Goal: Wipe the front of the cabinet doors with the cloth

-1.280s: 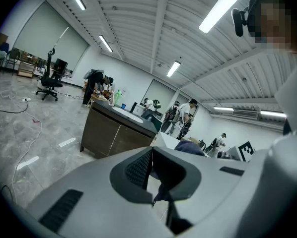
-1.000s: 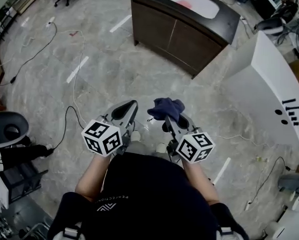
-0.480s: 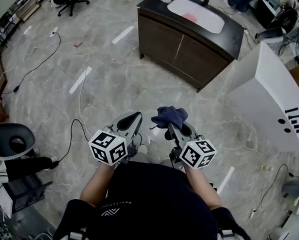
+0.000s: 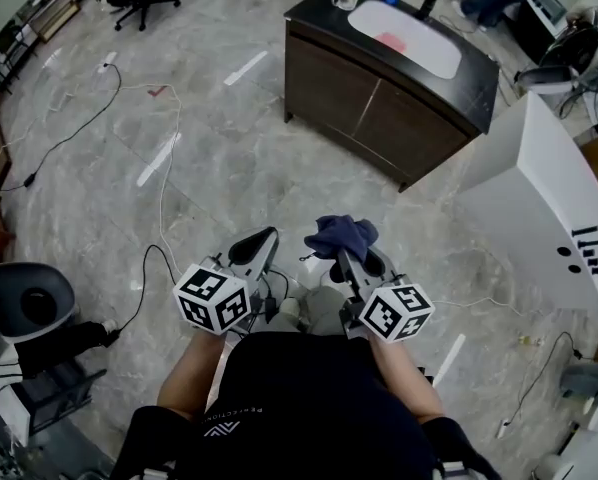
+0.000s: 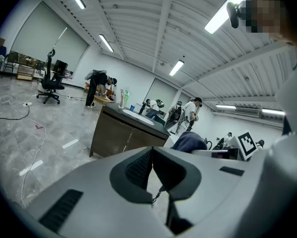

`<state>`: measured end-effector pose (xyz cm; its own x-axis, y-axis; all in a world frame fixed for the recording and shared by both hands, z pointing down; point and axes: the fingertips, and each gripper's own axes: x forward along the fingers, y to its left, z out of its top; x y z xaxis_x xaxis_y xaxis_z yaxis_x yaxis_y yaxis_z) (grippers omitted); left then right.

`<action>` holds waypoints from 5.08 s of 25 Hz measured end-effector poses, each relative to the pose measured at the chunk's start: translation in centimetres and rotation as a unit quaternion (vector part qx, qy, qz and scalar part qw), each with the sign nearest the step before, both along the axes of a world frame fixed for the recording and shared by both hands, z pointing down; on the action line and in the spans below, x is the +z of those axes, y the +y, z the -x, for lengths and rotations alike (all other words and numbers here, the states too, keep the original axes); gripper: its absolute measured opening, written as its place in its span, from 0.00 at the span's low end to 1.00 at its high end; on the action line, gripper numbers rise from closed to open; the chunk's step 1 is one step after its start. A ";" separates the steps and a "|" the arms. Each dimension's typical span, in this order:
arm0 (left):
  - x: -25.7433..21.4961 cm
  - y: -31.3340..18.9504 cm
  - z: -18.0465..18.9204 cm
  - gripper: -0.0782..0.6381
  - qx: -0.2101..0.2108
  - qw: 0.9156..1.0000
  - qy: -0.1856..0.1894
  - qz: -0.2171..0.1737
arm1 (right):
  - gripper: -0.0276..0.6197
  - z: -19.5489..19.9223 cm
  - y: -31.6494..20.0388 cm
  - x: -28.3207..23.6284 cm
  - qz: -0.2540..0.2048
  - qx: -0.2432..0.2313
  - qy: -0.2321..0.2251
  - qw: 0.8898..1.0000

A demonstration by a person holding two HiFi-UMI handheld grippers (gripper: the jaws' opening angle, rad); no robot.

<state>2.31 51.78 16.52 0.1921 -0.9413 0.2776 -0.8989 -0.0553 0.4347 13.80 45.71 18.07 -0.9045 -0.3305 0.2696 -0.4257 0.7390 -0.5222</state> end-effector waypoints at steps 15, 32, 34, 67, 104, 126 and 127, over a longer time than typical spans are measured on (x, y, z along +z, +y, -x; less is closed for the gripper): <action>-0.1 -12.0 5.2 0.12 -0.032 0.999 -0.010 0.005 | 0.15 6.4 -12.8 0.3 0.000 -0.045 -0.005 0.999; -1.0 -22.2 7.8 0.12 -0.038 0.999 -0.032 0.010 | 0.15 10.0 -22.1 -0.6 -0.015 -0.092 -0.011 0.996; -1.0 -22.8 8.5 0.12 -0.039 0.999 -0.035 0.011 | 0.15 10.4 -22.6 -0.7 -0.021 -0.094 -0.008 0.995; 2.3 -31.0 35.5 0.12 0.060 0.998 -0.014 0.013 | 0.15 35.9 -27.5 4.4 -0.013 0.018 0.074 0.997; 14.5 -47.3 39.4 0.12 0.005 0.996 -0.038 0.080 | 0.15 43.9 -44.8 18.3 0.017 -0.078 0.119 0.990; 21.5 -52.9 45.2 0.12 0.141 0.984 -0.042 0.096 | 0.15 50.1 -52.8 24.4 0.006 0.083 0.144 0.986; 21.6 -53.1 45.0 0.12 0.142 0.984 -0.044 0.095 | 0.15 49.8 -52.9 24.5 0.006 0.085 0.144 0.986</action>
